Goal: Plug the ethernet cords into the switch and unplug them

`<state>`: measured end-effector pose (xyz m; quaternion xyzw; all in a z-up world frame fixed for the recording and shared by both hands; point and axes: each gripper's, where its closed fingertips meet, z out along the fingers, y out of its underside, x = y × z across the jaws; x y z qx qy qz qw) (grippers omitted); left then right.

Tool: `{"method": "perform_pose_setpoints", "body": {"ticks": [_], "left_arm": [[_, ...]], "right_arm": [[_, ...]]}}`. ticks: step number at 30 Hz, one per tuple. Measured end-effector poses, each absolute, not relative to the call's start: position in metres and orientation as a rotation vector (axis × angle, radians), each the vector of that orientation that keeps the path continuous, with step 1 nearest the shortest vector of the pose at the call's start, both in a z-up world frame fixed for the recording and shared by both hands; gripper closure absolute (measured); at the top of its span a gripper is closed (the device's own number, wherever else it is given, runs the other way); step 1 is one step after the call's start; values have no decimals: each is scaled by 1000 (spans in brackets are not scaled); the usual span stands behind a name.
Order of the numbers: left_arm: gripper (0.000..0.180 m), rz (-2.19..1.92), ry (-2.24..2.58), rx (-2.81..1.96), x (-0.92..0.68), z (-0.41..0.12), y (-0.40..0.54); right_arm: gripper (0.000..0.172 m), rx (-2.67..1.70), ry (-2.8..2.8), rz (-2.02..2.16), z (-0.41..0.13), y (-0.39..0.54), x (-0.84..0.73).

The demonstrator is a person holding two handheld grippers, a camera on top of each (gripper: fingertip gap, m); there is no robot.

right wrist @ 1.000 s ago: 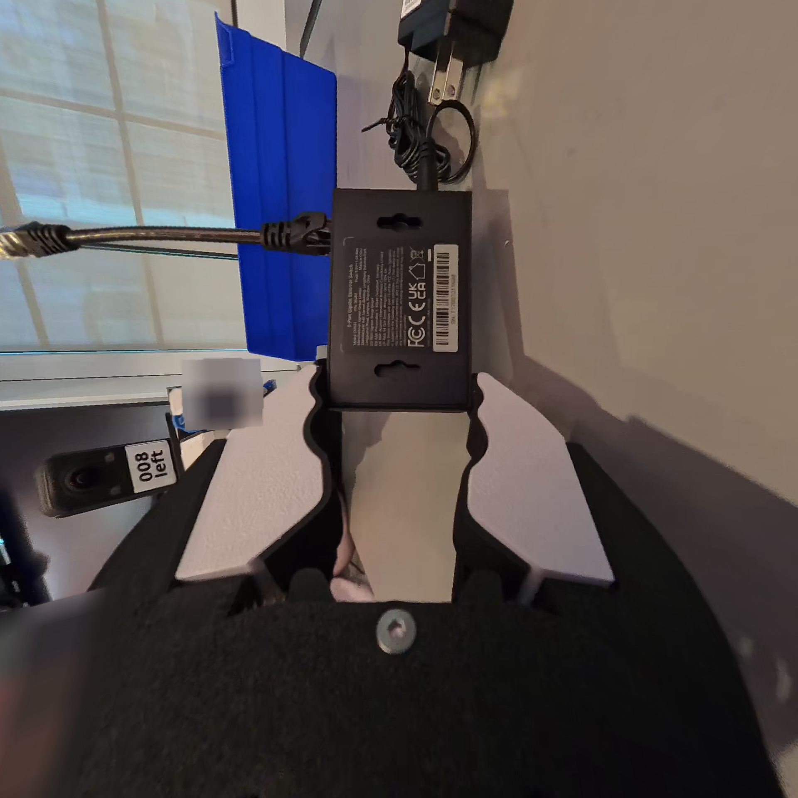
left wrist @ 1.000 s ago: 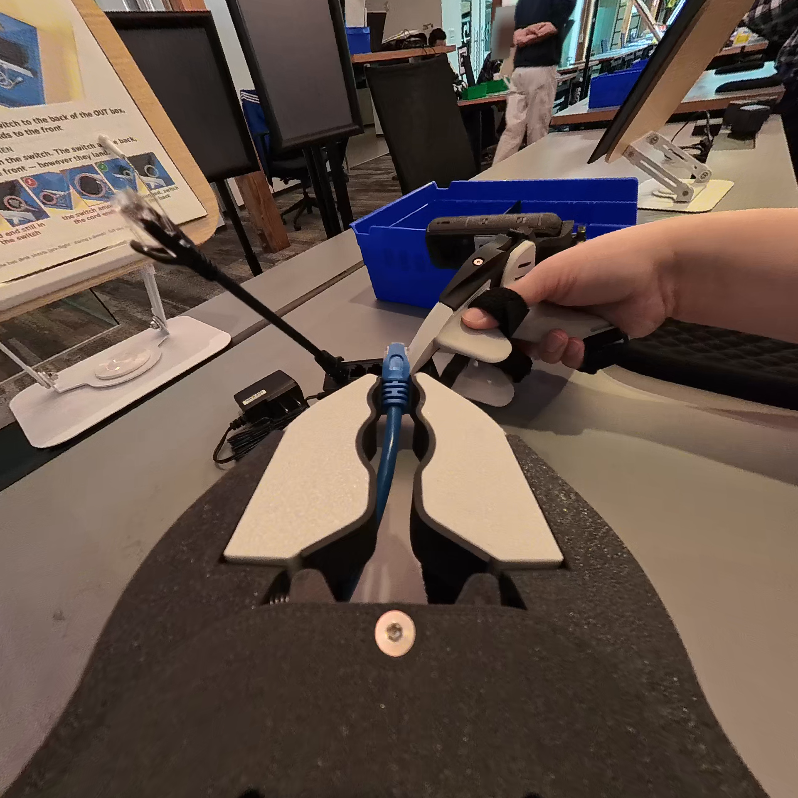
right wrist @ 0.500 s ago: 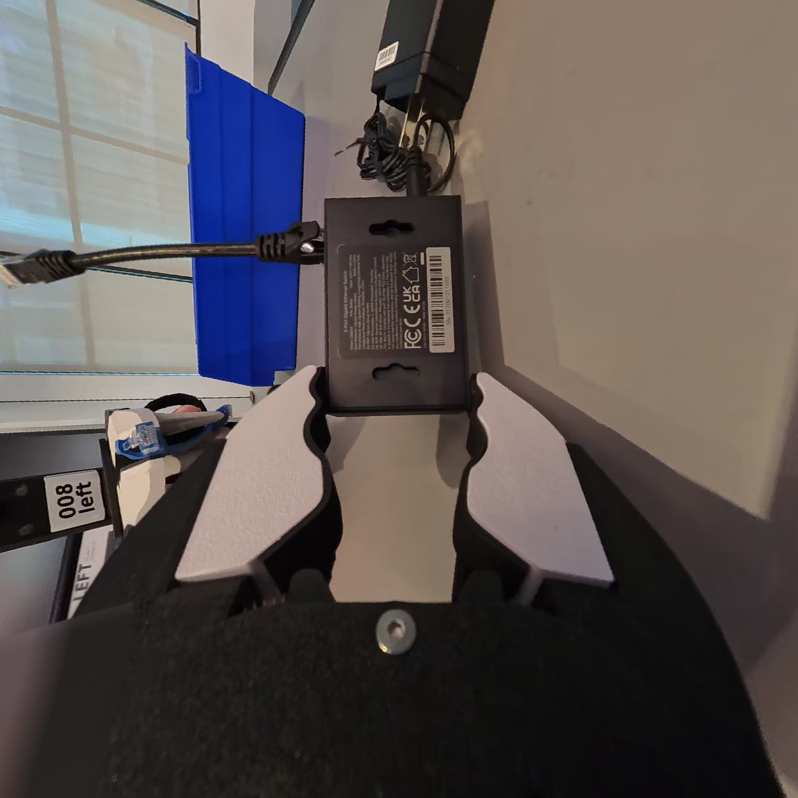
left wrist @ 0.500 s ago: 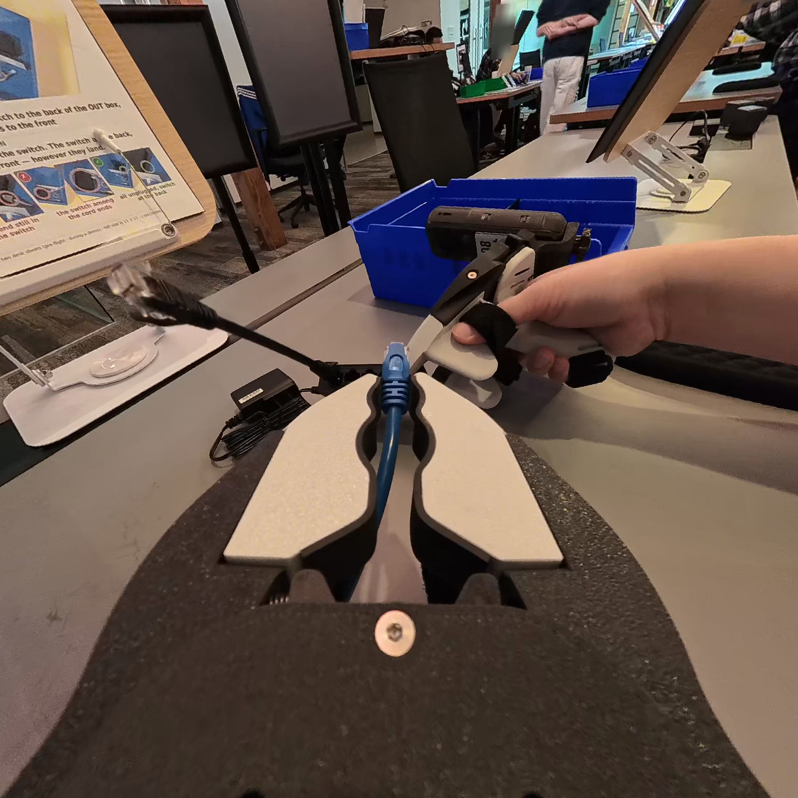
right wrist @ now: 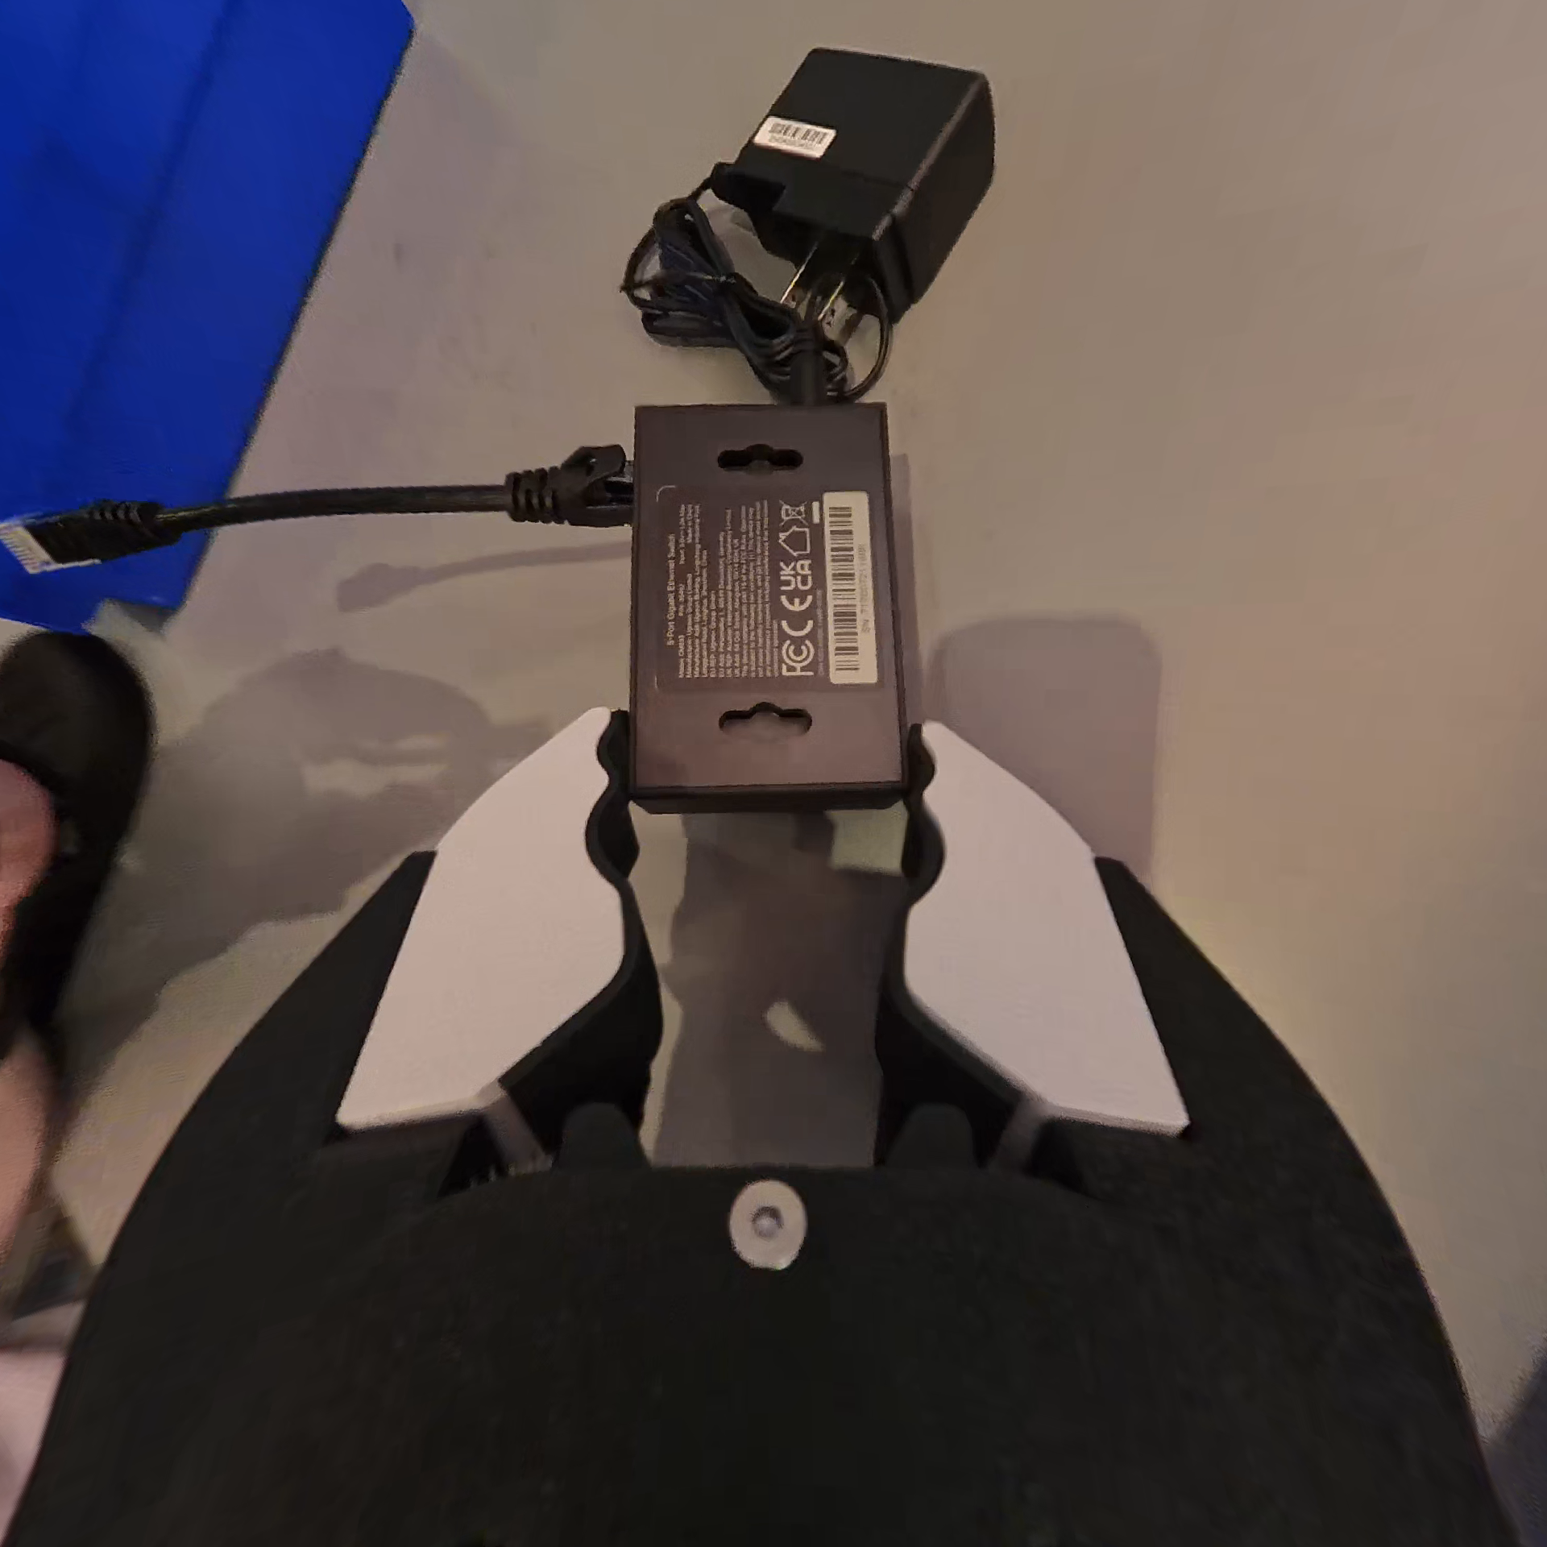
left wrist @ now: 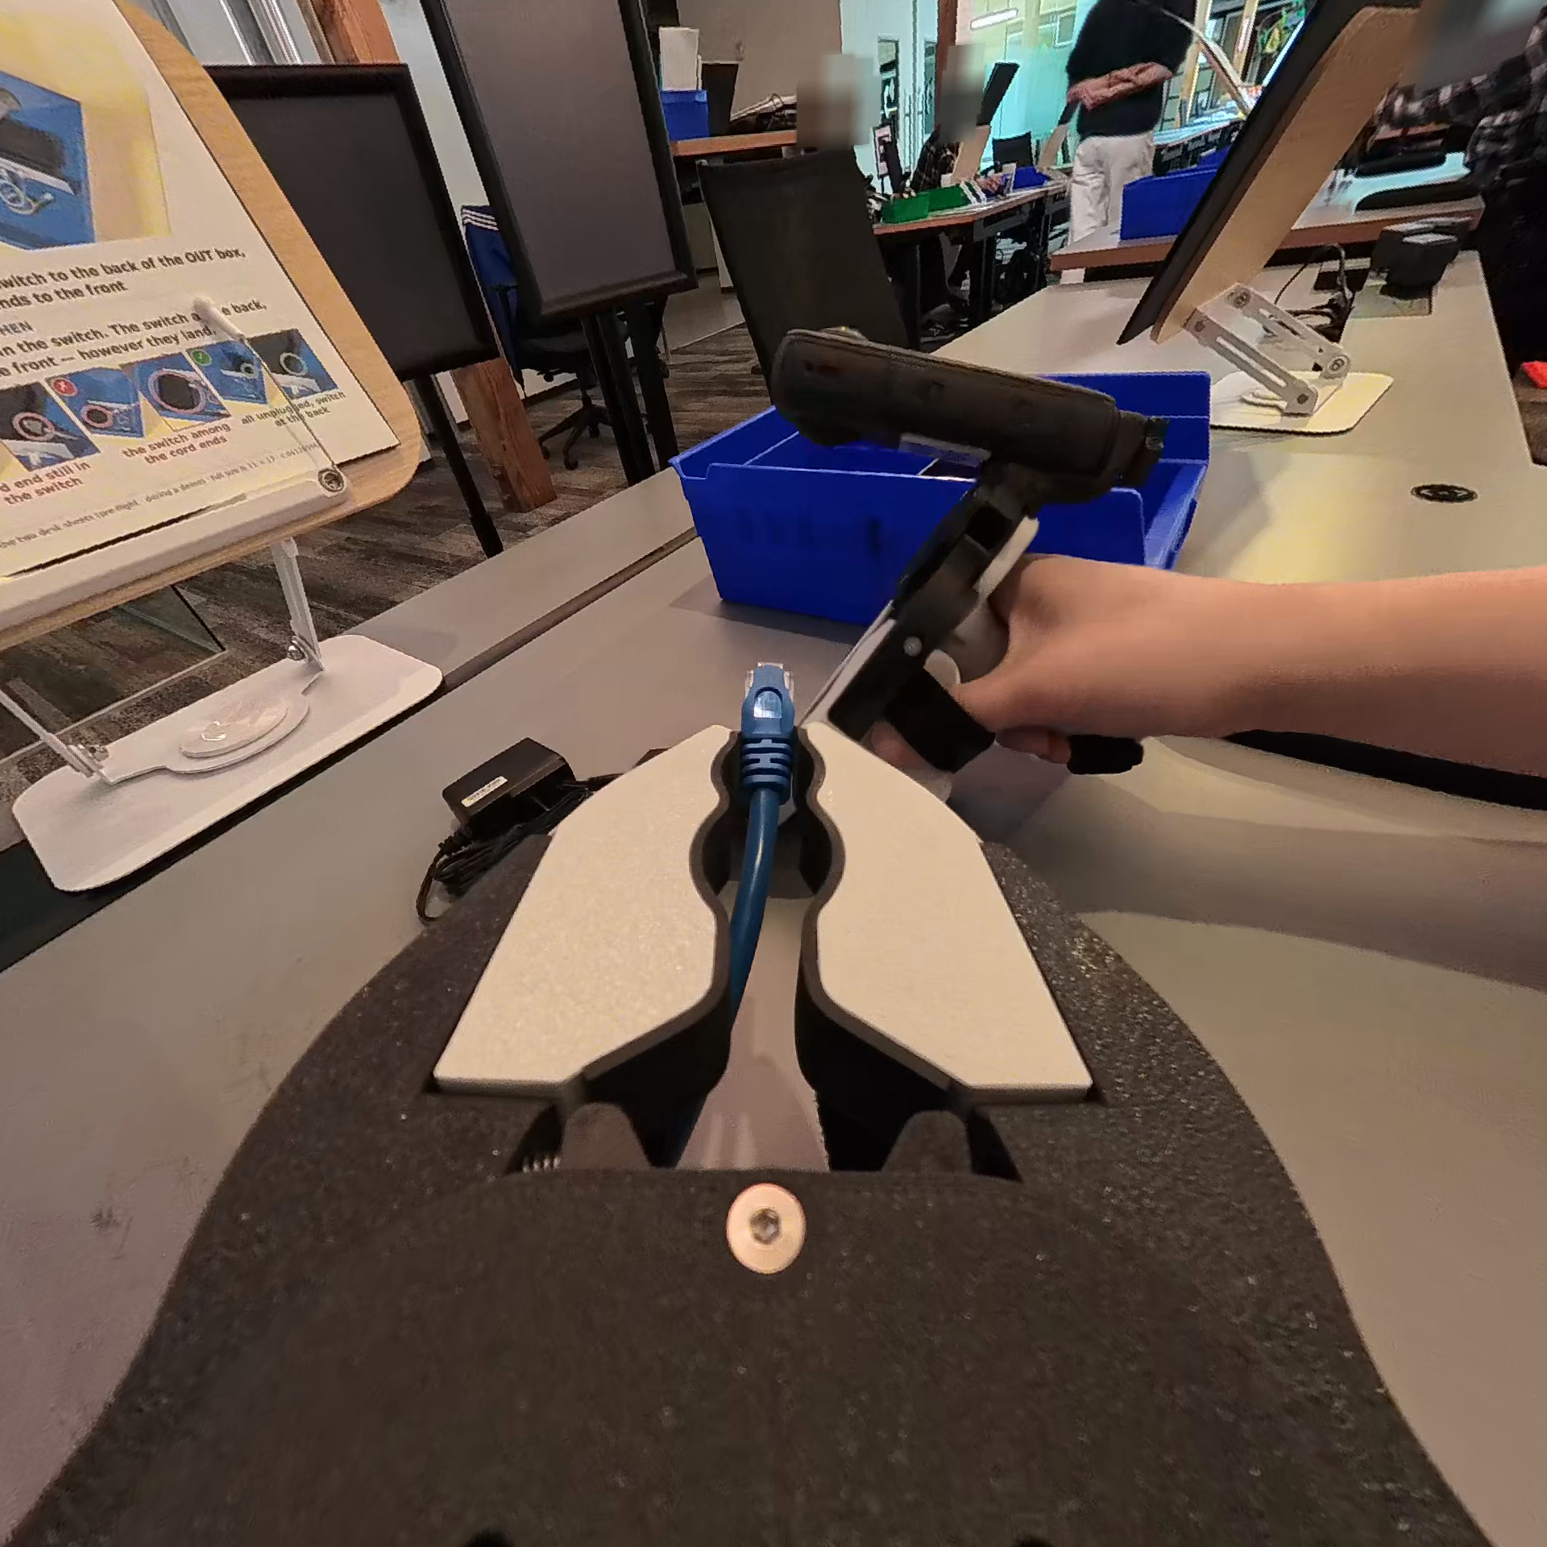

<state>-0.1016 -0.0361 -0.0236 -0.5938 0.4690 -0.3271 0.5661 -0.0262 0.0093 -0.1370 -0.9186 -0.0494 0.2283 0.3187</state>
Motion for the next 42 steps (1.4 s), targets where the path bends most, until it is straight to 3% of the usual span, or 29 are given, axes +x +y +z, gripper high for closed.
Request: {"method": "perform_pose_setpoints", "body": {"ticks": [16, 21, 24, 31, 42], "left_arm": [[170, -773, 1062, -1391, -107, -17, -33], [170, -789, 1042, -1391, -109, -14, -32], [170, -787, 1037, -1384, -111, -12, -32], [170, -754, 1026, -1389, -115, -10, -28], [170, -763, 986, -1405, -123, -8, -21]], "right_arm": [[110, -2400, -335, 222, -152, -2, -25], [108, -2175, -466, -9, -117, 5, -28], [116, -2064, -603, -85, -105, 3, -44], [100, -2171, -594, -191, -128, 15, -37], [113, -2274, -529, -81, -149, 19, -28]]}}
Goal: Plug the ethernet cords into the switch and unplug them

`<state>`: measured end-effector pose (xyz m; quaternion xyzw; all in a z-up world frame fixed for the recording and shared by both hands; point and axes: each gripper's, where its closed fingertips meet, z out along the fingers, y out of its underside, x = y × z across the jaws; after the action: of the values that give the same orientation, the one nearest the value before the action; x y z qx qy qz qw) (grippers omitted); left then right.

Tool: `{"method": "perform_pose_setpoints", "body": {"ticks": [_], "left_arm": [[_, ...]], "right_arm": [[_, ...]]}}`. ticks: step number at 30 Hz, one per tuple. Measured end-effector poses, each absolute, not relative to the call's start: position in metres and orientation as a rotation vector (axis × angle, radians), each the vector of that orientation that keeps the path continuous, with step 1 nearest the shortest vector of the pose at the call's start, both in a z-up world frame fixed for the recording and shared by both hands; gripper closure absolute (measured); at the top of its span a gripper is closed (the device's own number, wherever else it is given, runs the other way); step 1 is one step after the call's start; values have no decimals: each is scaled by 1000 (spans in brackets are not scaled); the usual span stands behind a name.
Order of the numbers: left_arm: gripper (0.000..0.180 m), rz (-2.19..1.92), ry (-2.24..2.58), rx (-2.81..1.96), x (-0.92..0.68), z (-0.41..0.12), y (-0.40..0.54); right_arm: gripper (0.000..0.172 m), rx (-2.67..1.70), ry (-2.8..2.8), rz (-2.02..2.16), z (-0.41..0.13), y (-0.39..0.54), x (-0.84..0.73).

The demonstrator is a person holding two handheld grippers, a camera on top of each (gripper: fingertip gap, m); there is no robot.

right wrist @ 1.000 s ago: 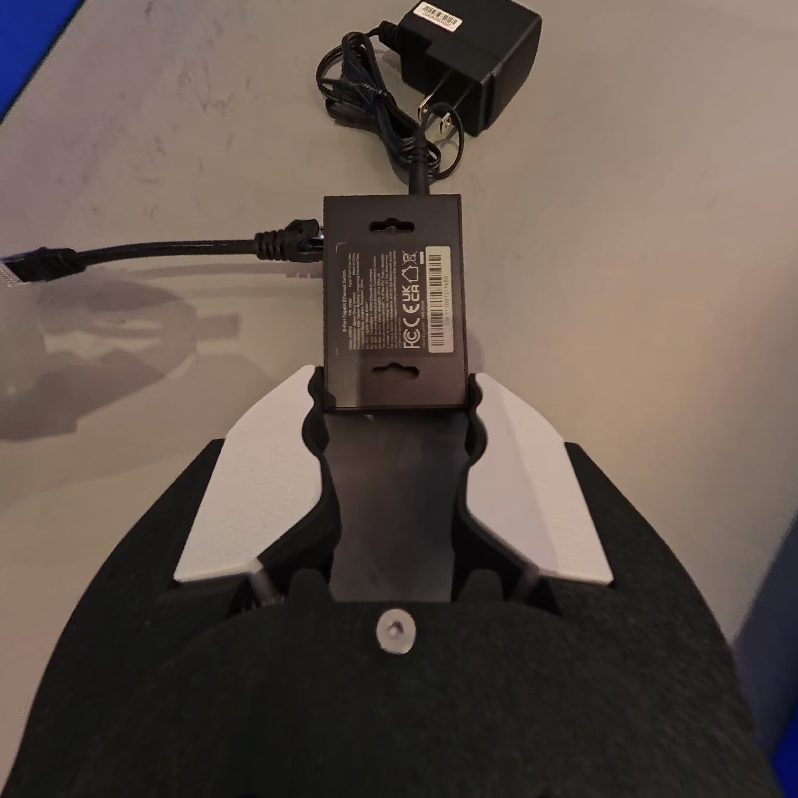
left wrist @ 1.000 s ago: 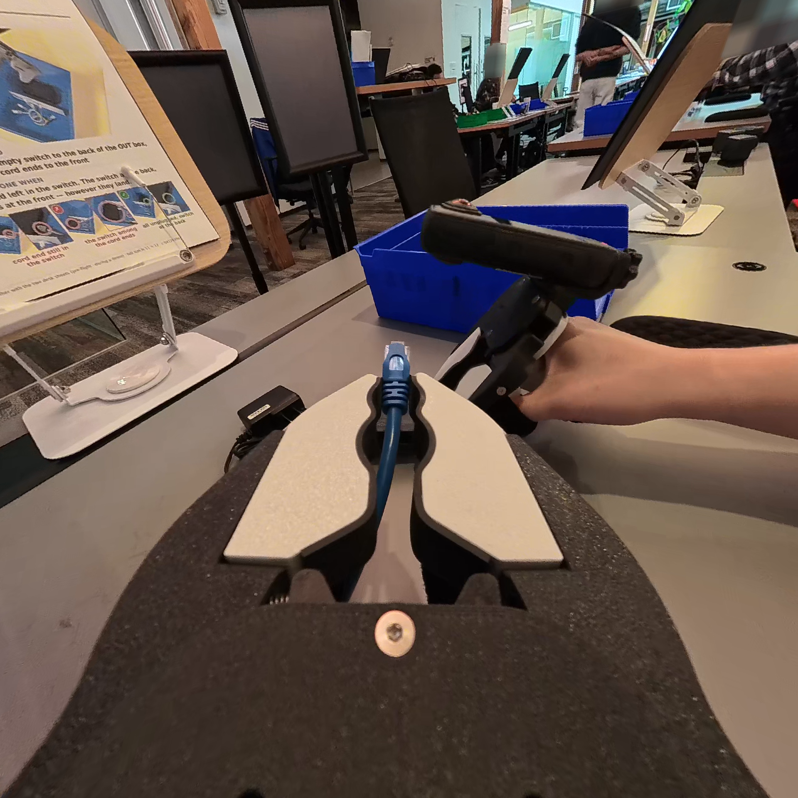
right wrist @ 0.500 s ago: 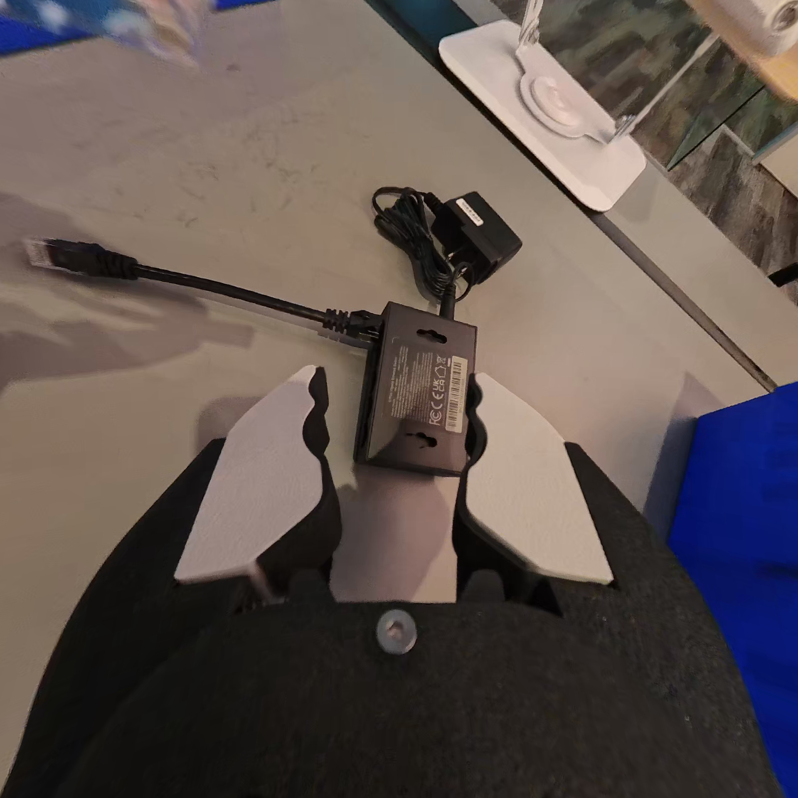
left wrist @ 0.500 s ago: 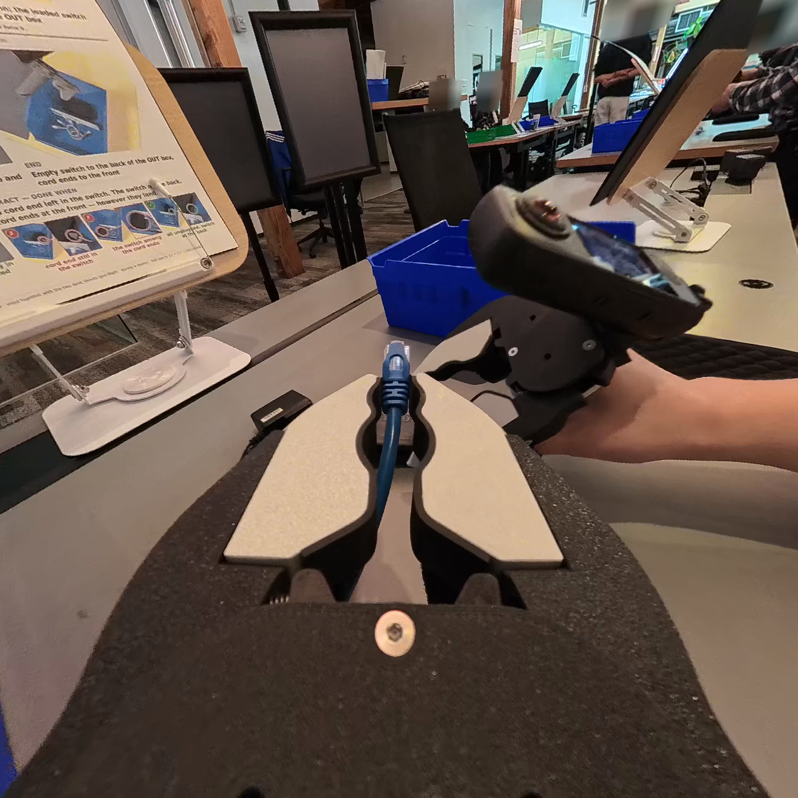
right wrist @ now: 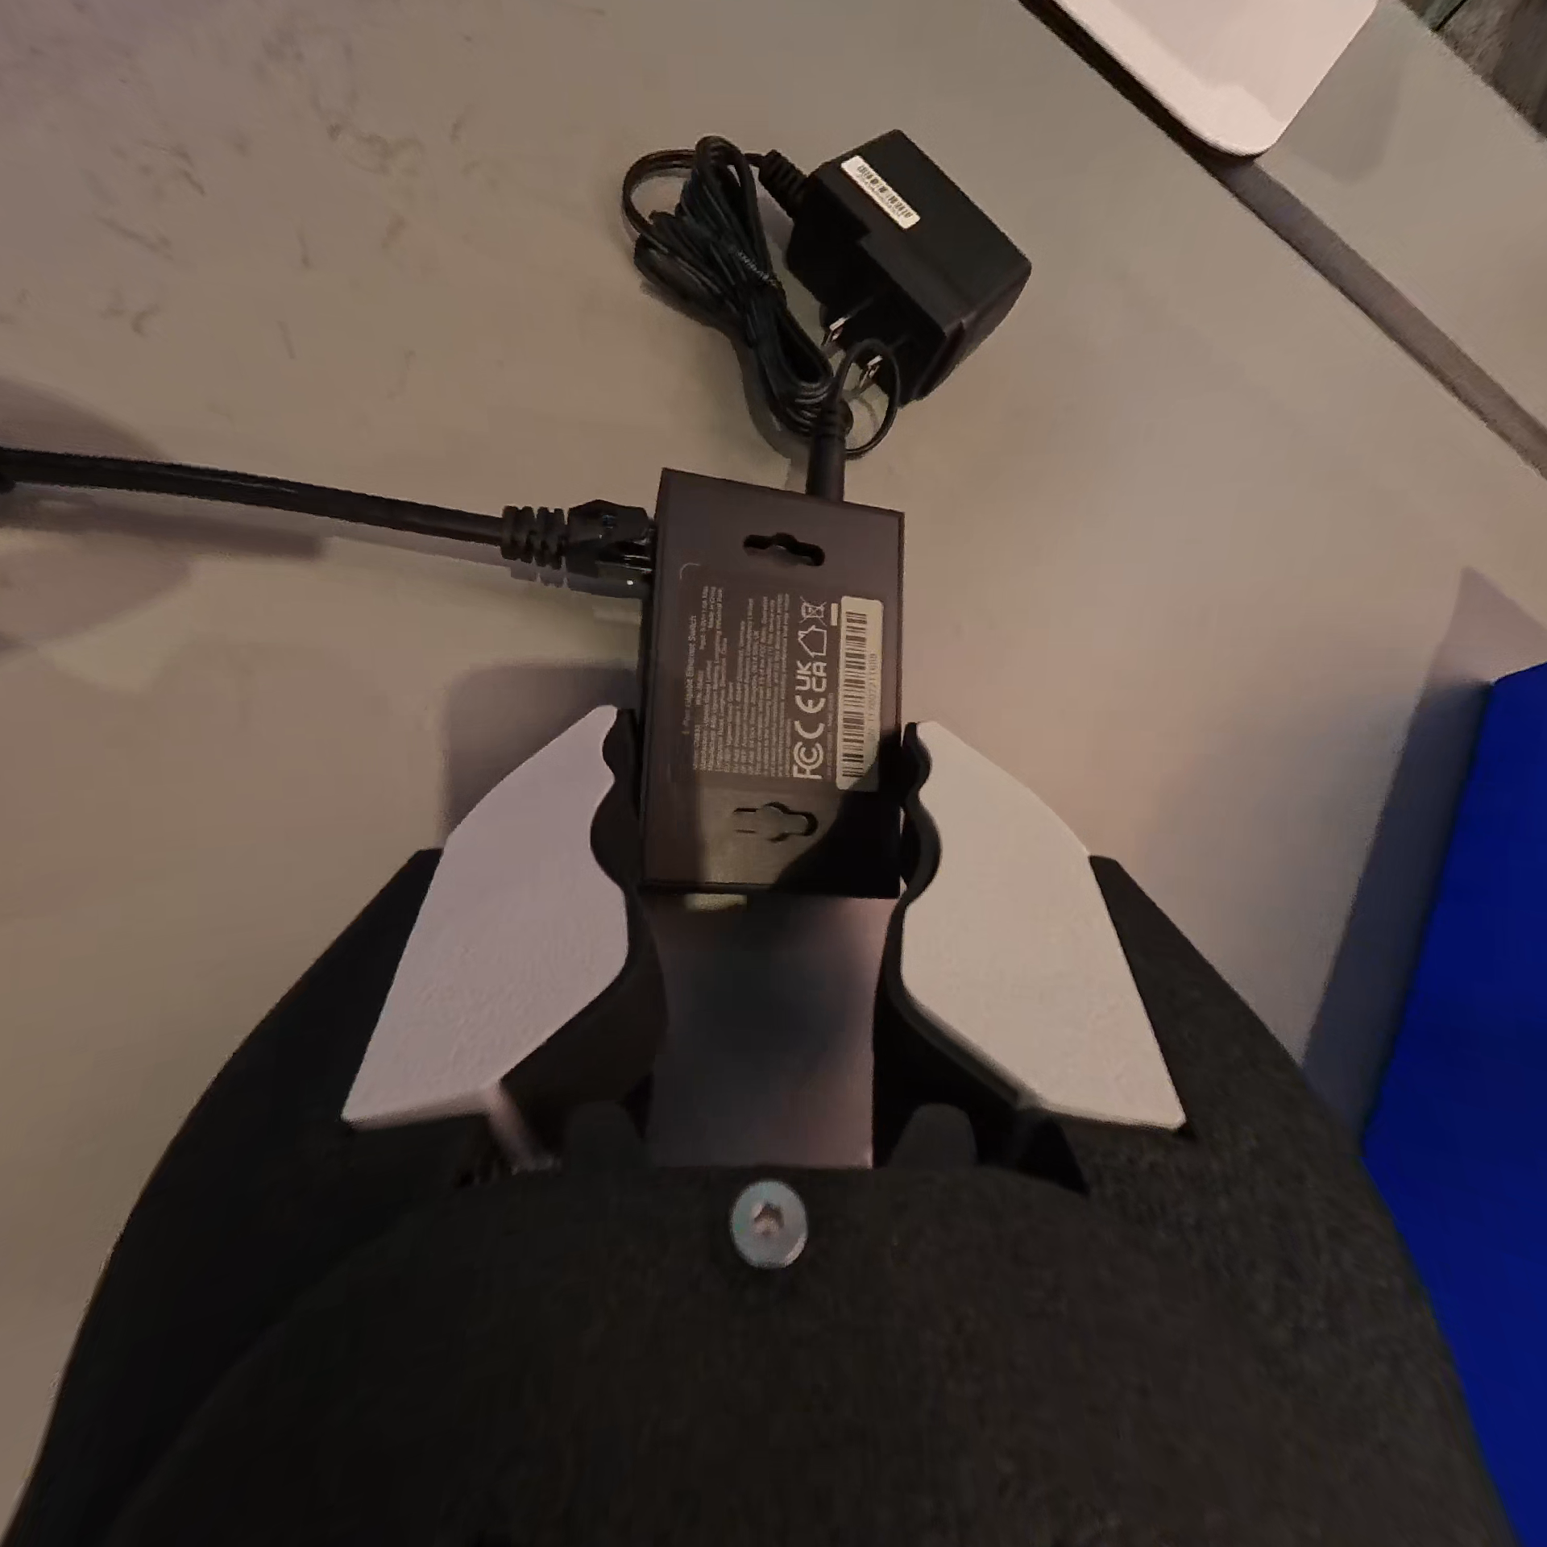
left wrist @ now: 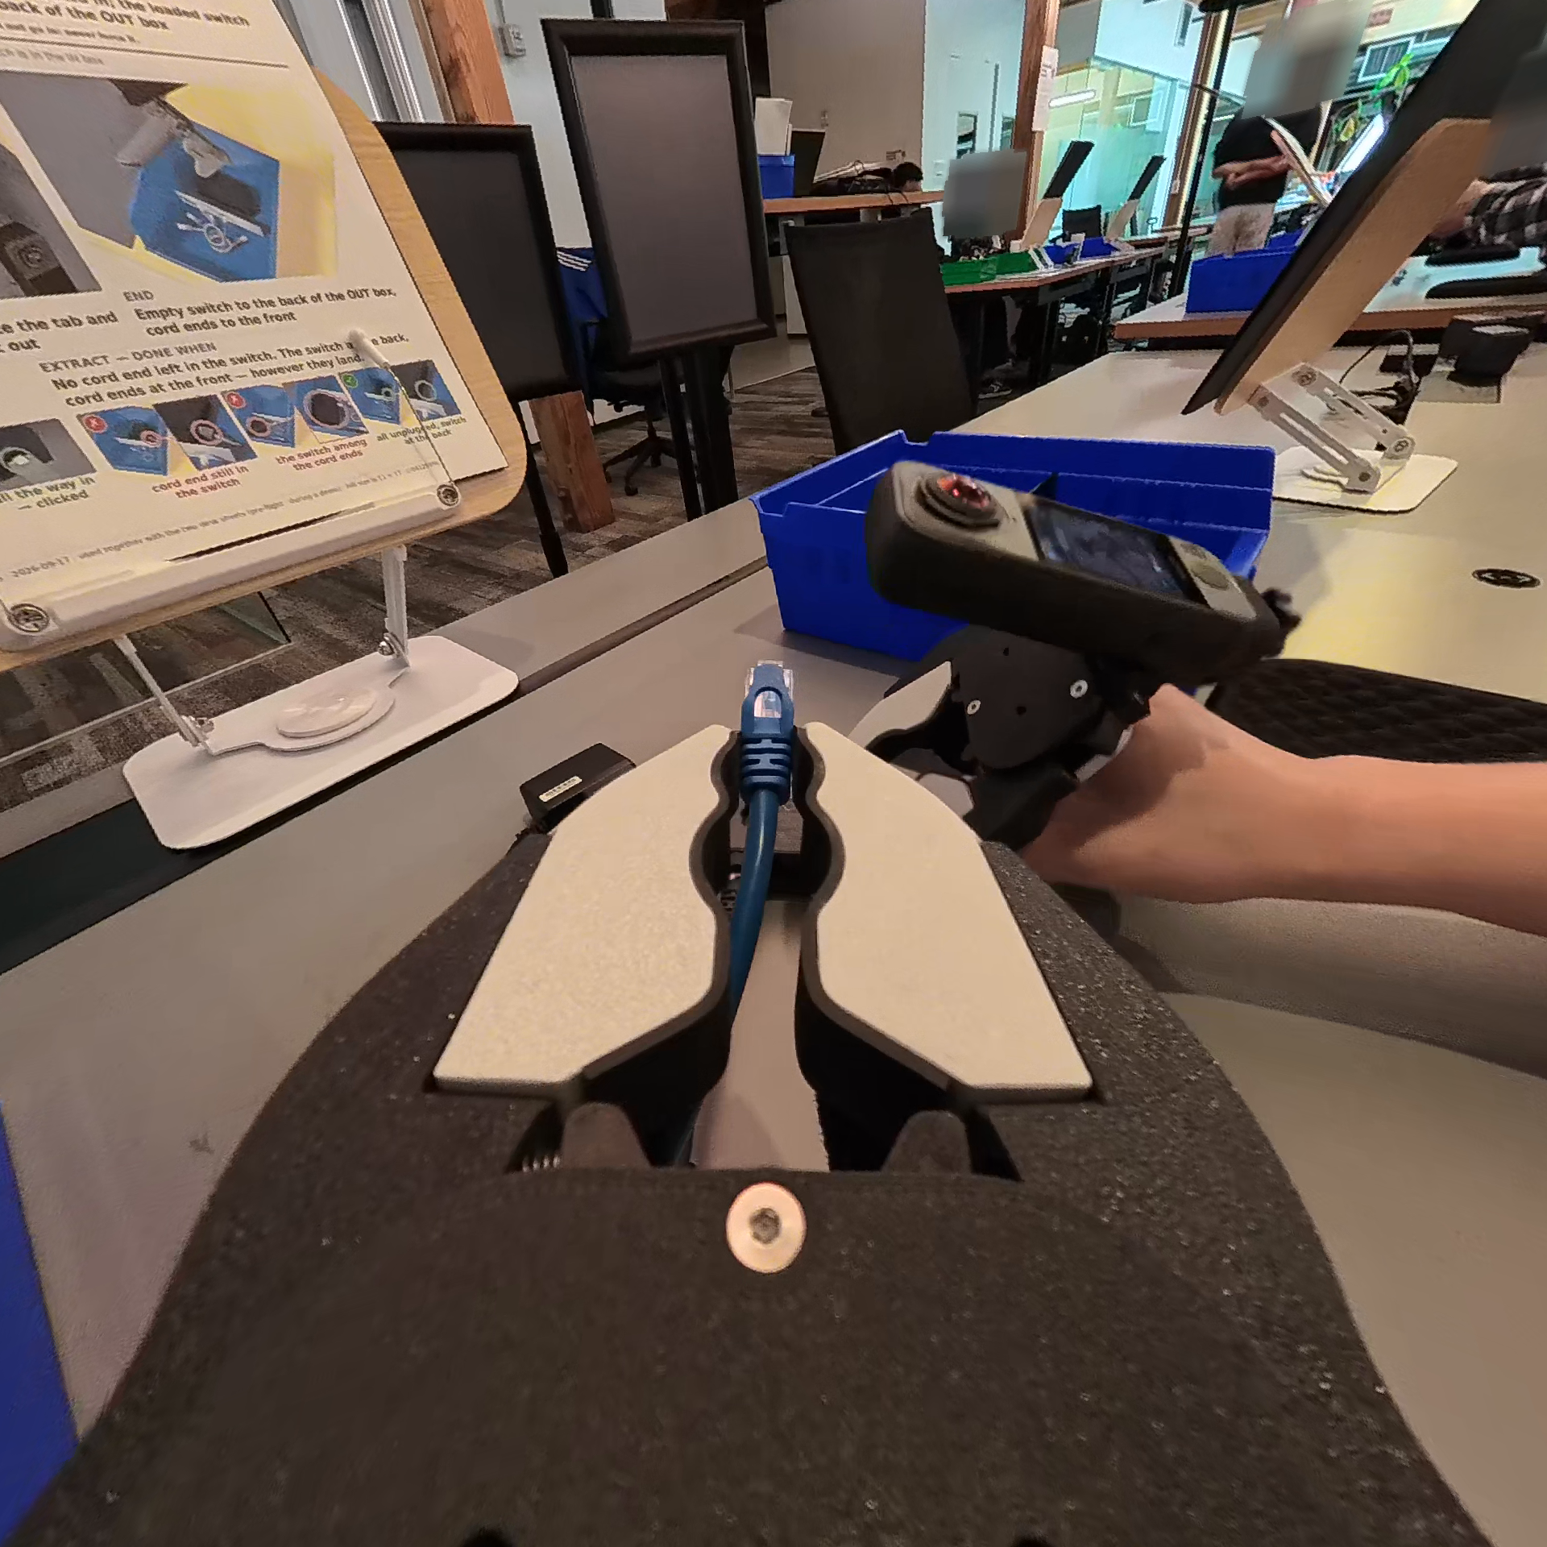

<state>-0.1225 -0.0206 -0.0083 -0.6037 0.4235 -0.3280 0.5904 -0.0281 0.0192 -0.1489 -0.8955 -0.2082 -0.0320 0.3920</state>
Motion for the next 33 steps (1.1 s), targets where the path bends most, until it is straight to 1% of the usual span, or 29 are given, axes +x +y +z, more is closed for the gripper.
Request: {"method": "perform_pose_setpoints", "body": {"ticks": [3, 9, 13, 17, 19, 23, 29, 33], "left_arm": [[170, -765, 988, -1400, -122, -7, -22], [170, -788, 988, -1377, -121, -2, -27], [170, -809, 986, -1377, -121, -1, -28], [170, -818, 992, -1378, -120, -2, -29], [170, -818, 996, -1378, -119, -2, -30], [170, -825, 995, -1382, -119, -3, -29], [170, -829, 1005, -1389, -117, -5, -31], [170, -834, 1009, -1391, -116, -6, -31]], "right_arm": [[113, -2340, -388, 204, -144, 20, -35], [113, -2361, 87, 1073, -133, 19, -48], [113, -2288, 221, 1311, -127, 21, -48], [114, -2287, 240, 1524, -124, 15, -61], [114, -2318, 219, 1516, -125, 16, -62], [114, -2330, 223, 1332, -128, 29, -45], [114, -2277, 251, 1285, -128, 36, -33], [111, -2285, 131, 969, -132, 44, -12]]}}
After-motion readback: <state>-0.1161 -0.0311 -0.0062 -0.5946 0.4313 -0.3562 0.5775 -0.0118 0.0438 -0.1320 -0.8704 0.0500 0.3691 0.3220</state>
